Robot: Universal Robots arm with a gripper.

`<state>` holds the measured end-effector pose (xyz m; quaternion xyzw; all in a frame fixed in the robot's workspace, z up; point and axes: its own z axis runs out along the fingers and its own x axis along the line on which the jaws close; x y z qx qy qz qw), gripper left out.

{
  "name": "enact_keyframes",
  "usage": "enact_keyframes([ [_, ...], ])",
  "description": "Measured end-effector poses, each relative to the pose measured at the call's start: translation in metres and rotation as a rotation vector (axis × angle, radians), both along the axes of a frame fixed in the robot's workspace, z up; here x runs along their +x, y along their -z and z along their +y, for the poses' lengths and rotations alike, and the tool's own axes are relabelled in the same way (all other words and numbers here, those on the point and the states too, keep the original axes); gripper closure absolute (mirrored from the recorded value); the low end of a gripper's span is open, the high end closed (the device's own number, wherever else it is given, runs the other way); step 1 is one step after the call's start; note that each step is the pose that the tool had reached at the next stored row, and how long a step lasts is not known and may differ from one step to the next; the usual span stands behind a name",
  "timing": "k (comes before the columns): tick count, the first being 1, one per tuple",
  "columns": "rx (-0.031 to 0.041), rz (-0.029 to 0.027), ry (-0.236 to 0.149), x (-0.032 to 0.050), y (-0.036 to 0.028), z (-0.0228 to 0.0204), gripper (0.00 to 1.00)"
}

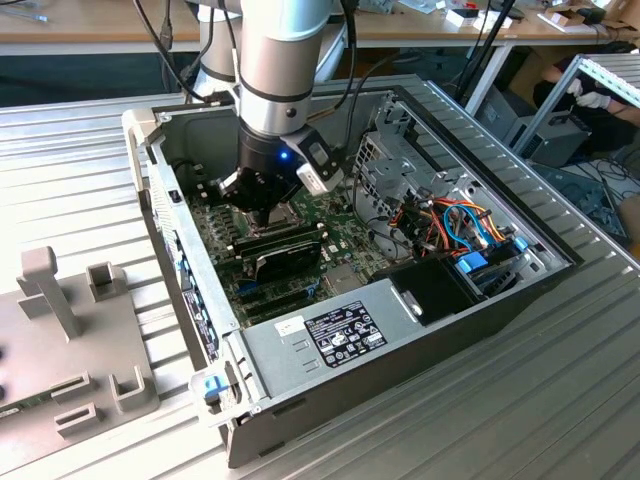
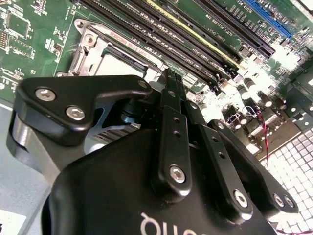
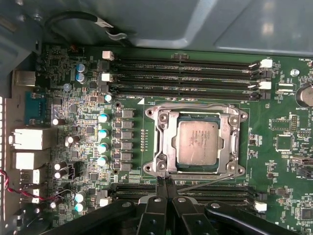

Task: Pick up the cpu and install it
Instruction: 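Install the second cpu locking lever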

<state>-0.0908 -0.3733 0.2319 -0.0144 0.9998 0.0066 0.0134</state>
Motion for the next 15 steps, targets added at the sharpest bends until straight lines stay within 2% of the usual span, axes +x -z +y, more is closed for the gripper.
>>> enact_keyframes([
  [7, -0.0029, 0.0001, 0.0, -0.0051, 0.0057, -0.0001, 0.89],
  [15, -0.0028, 0.0, 0.0, -0.0058, 0.0096, 0.0, 0.89],
])
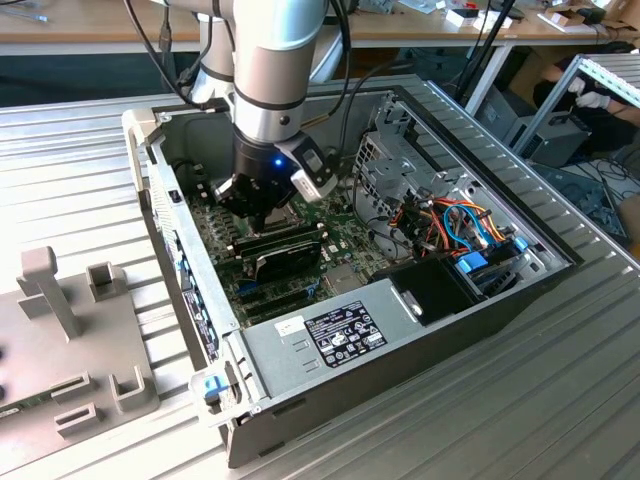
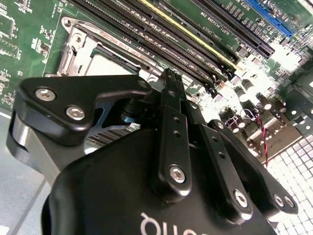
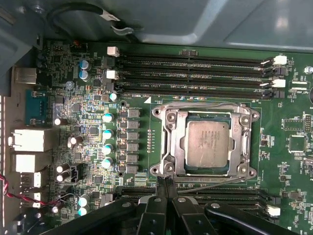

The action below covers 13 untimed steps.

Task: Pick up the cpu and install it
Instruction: 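Install the second cpu locking lever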

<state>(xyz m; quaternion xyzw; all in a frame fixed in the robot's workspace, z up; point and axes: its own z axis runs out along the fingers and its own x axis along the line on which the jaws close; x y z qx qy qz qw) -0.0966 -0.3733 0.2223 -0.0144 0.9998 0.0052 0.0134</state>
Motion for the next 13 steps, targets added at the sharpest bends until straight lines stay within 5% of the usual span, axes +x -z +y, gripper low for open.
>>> enact_keyframes([
  [13, 0.0001, -0.0001, 0.0, -0.0039, 0.0063, 0.0, 0.89],
])
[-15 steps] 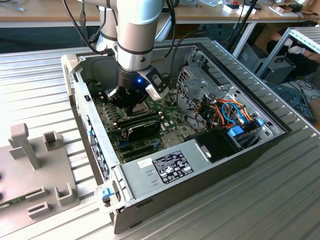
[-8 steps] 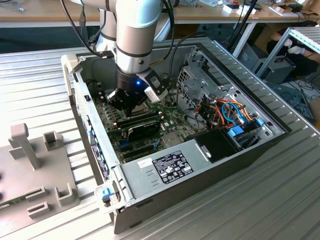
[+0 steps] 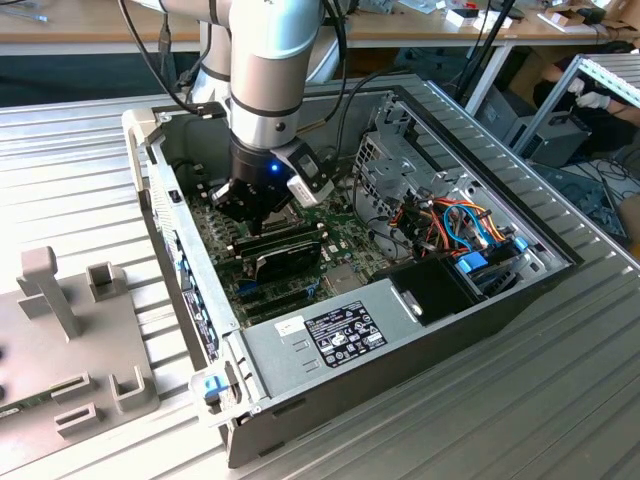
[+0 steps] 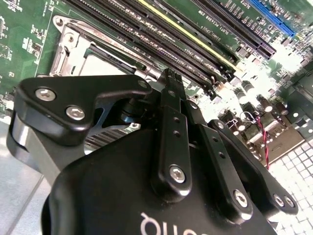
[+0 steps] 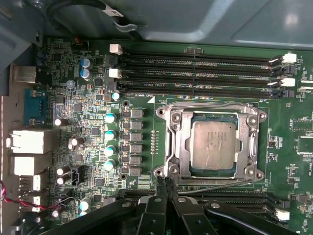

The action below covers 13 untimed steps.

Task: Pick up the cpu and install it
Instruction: 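Install the second cpu locking lever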

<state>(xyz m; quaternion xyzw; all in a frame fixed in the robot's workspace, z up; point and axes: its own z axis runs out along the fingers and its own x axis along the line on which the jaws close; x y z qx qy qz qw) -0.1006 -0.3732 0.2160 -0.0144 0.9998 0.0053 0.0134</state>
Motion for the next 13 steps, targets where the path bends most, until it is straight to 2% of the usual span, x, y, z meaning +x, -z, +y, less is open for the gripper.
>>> enact_keyframes([
  [13, -0.0006, 0.0, 0.0, -0.0024, 0.0046, 0.0, 0.89],
])
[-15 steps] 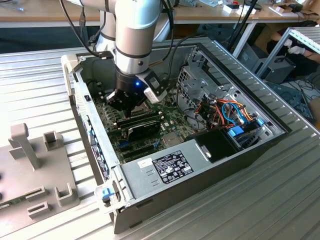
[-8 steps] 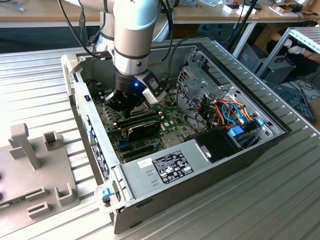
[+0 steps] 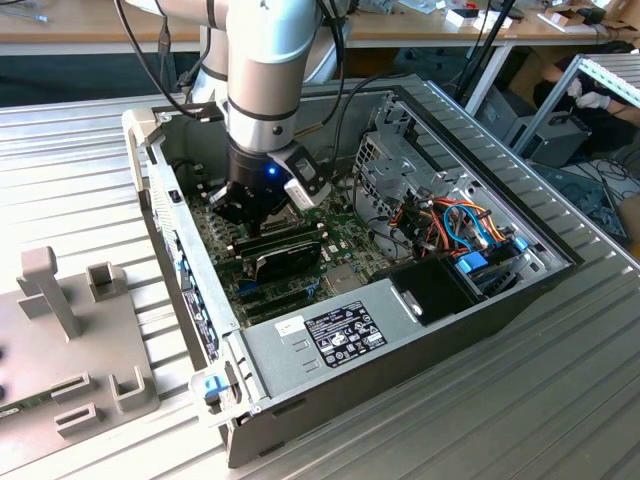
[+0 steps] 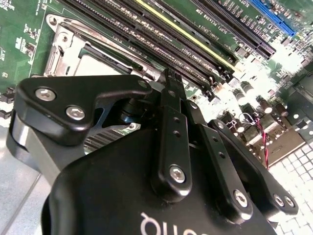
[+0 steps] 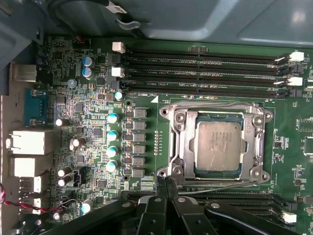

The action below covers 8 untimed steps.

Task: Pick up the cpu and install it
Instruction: 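Install the second cpu locking lever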

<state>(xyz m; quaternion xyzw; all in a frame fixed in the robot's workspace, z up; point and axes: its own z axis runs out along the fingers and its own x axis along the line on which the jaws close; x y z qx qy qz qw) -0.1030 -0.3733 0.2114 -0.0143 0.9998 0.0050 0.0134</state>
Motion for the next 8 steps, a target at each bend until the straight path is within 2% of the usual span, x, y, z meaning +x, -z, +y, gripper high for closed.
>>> enact_keyframes([
  [2, -0.0001, 0.0001, 0.0, -0.0011, 0.0019, 0.0001, 0.89],
  [4, -0.0001, 0.0001, 0.0, -0.0011, 0.0019, 0.0034, 0.89],
  [5, 0.007, -0.0044, 0.0, -0.0018, 0.0039, 0.0037, 0.89],
  [8, 0.0134, -0.0057, 0.0, -0.002, 0.0043, 0.004, 0.89],
])
